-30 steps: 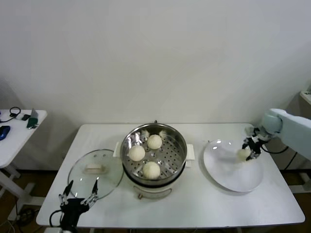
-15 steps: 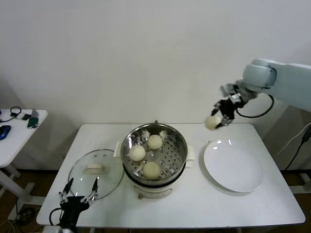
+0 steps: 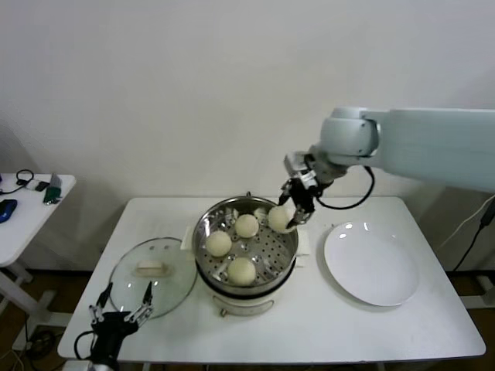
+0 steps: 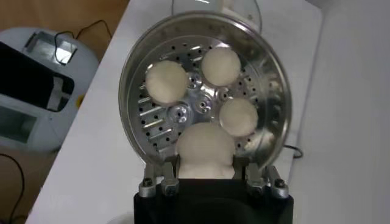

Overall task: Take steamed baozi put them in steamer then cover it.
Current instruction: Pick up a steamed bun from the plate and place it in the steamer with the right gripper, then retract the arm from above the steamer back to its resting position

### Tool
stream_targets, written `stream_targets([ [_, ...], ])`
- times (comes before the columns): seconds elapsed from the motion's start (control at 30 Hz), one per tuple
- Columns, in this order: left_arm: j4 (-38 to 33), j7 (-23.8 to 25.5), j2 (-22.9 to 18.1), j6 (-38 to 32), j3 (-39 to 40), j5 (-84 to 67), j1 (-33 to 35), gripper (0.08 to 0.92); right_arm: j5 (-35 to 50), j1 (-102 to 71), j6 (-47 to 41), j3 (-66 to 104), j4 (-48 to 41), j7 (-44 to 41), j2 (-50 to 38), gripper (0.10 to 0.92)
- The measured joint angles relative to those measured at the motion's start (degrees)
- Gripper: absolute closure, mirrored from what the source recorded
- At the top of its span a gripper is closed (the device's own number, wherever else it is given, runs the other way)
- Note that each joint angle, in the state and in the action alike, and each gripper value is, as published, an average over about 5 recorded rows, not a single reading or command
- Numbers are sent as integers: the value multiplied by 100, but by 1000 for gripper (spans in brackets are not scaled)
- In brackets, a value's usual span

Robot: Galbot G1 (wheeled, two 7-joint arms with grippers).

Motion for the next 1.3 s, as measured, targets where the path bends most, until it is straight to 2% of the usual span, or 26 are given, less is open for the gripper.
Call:
stream_targets([
  [0.73, 84, 0, 5, -6, -7, -18, -79, 177, -671, -1315, -224, 236, -644, 390, 591, 418],
  [1.07, 50, -30, 33, 63, -13, -76, -80, 177, -543, -1265, 0, 447, -768, 257, 495, 215],
  [1.3, -8, -111, 79, 160, 19, -170, -39, 177, -109, -1033, 227, 749, -967, 15, 58, 203],
])
